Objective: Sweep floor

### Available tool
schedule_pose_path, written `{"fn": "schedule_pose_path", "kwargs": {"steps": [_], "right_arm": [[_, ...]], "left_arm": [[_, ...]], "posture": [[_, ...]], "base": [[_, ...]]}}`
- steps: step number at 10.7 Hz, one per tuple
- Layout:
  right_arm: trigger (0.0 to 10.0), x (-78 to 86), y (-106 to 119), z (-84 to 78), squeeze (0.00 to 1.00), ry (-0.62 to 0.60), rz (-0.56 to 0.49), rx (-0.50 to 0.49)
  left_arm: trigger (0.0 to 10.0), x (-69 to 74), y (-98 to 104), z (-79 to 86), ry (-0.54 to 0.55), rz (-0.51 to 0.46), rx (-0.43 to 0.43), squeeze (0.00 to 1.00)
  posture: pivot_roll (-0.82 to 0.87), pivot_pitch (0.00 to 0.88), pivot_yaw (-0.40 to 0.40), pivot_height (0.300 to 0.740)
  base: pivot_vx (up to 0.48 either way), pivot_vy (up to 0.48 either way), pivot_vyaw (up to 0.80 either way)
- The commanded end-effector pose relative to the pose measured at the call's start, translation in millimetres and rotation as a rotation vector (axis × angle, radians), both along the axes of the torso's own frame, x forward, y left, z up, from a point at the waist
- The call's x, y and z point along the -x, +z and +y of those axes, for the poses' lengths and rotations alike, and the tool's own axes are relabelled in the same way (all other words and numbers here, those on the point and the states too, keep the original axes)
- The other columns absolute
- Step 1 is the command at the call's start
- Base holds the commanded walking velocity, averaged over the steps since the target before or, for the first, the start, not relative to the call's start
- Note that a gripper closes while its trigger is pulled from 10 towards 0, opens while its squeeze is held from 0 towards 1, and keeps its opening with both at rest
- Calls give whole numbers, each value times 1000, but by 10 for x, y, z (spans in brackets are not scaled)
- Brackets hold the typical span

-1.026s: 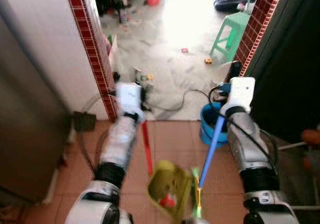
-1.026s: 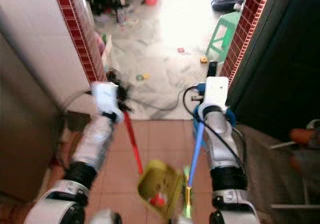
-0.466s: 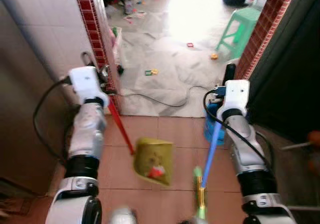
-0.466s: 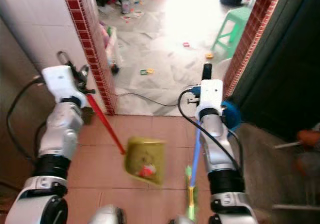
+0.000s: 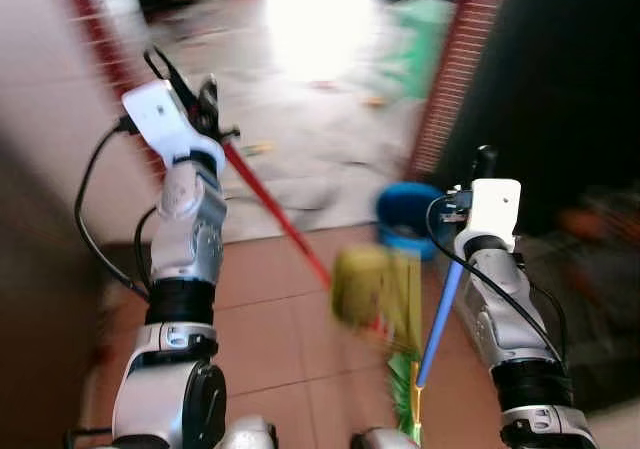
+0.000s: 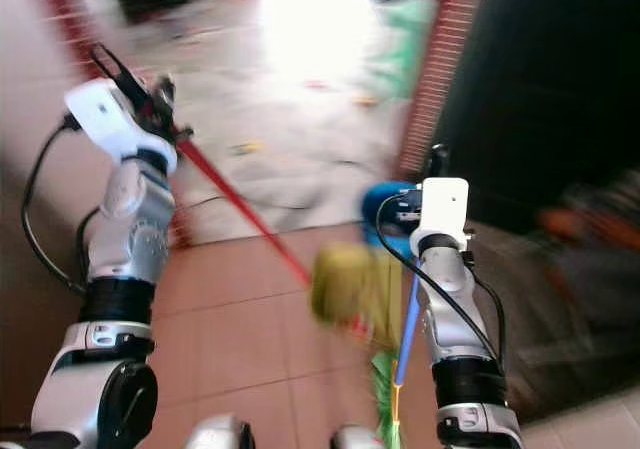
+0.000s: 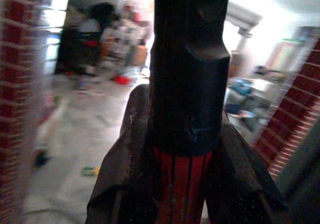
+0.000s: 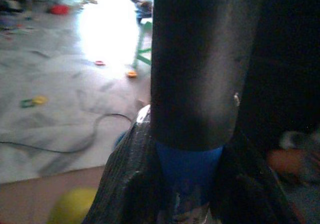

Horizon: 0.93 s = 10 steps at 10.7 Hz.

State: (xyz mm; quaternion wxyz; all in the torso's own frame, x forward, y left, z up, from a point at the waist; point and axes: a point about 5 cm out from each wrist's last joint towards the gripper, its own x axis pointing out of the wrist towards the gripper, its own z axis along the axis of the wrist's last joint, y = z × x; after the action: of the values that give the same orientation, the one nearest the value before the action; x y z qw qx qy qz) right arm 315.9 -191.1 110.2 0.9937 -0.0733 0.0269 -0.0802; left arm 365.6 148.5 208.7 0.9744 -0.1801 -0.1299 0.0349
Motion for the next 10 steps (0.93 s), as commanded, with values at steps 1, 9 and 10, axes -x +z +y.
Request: {"fn": "schedule_pose_path", "kwargs": {"steps": [1, 9, 10], "right_arm": [[10000, -30, 11, -10, 0, 4, 7, 42], [10000, -35, -3, 66, 0, 36, 8, 39], [10000, -36, -5, 75, 0, 43, 8, 39]], "left_arm": [[10000, 29, 207, 6, -3, -94, 1, 0], [10000, -55, 431, 17, 16, -137, 84, 0], [10000, -59, 457, 28, 24, -145, 85, 0]], "posture": [[-59, 0, 31, 740], [-66, 0, 32, 740], [-65, 0, 28, 740]], "base": [[266, 0, 0], [426, 0, -200], [454, 0, 0]]}}
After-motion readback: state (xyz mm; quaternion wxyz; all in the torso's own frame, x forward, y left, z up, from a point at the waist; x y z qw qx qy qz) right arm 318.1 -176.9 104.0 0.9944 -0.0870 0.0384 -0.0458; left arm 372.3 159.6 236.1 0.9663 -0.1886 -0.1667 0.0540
